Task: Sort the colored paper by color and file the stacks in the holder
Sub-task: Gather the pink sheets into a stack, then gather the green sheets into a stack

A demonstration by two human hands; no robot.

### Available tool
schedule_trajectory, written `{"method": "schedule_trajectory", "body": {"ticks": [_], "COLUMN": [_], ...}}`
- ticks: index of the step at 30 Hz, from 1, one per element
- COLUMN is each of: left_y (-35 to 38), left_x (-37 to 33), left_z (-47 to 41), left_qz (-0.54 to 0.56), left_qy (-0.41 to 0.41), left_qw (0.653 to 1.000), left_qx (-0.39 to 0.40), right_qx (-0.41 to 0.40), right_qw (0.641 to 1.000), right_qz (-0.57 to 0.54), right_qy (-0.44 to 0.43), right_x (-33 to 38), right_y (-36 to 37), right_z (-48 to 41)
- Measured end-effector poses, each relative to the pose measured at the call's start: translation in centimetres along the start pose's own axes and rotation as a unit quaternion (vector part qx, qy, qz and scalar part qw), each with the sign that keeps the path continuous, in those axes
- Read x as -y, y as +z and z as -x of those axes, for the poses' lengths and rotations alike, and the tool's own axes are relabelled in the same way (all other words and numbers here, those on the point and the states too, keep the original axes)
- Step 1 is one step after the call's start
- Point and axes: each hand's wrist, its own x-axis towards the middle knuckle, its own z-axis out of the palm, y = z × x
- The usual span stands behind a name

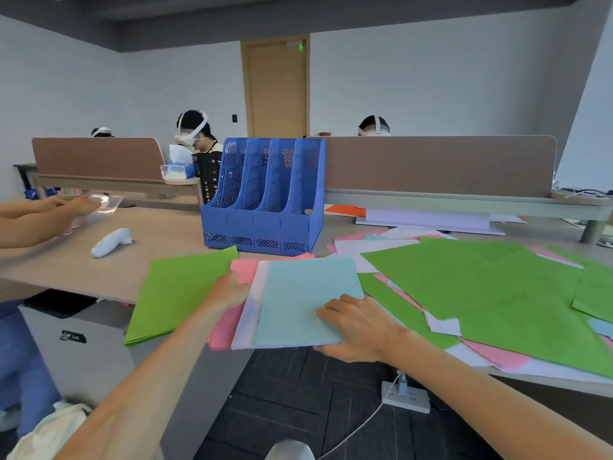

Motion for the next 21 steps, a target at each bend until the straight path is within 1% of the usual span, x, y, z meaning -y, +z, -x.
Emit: {"method": "schedule_trajectory", "body": {"ticks": [3,5,8,12,15,18,19,21], "left_y": [0.5,1.5,3.1,5.8,8.2,10.8,11.7,13.4], "left_x": [-1.1,-2.7,-5.7,-9.5,-12.1,-14.7,-15.6,-17.3], "left_z": [0.3,0.5,1.5,2.4,2.9,3.3,3.3,3.5], "left_qz": [0.006,0.009,0.057,0.078,0.071,0.072,0.078,0.097], "left_qy": [0.025,0.059,0.082,0.118,0.162,0.189,0.193,0.189], "left_qw": [1.0,0.998,0.995,0.99,0.983,0.973,0.969,0.963], "left_qx": [-0.005,0.0,0.003,0.02,0.045,0.107,0.132,0.166], "right_qx": [0.018,-0.014,-0.061,-0.07,-0.063,-0.043,-0.022,0.044], "right_qw": [0.993,0.98,0.96,0.938,0.915,0.886,0.882,0.887], "right_qz": [-0.115,-0.182,-0.205,-0.204,-0.217,-0.253,-0.257,-0.248], "right_qy": [0.032,0.082,0.178,0.272,0.334,0.386,0.395,0.388], "right_x": [-0.7,-1.9,-4.8,-9.2,-11.7,-13.4,-13.8,-14.2], "right_y": [-0.3,-0.1,0.6,1.7,2.2,2.5,2.5,2.5], "right_z": [0.9,1.6,3.0,6.0,8.1,9.5,9.9,10.7]}}
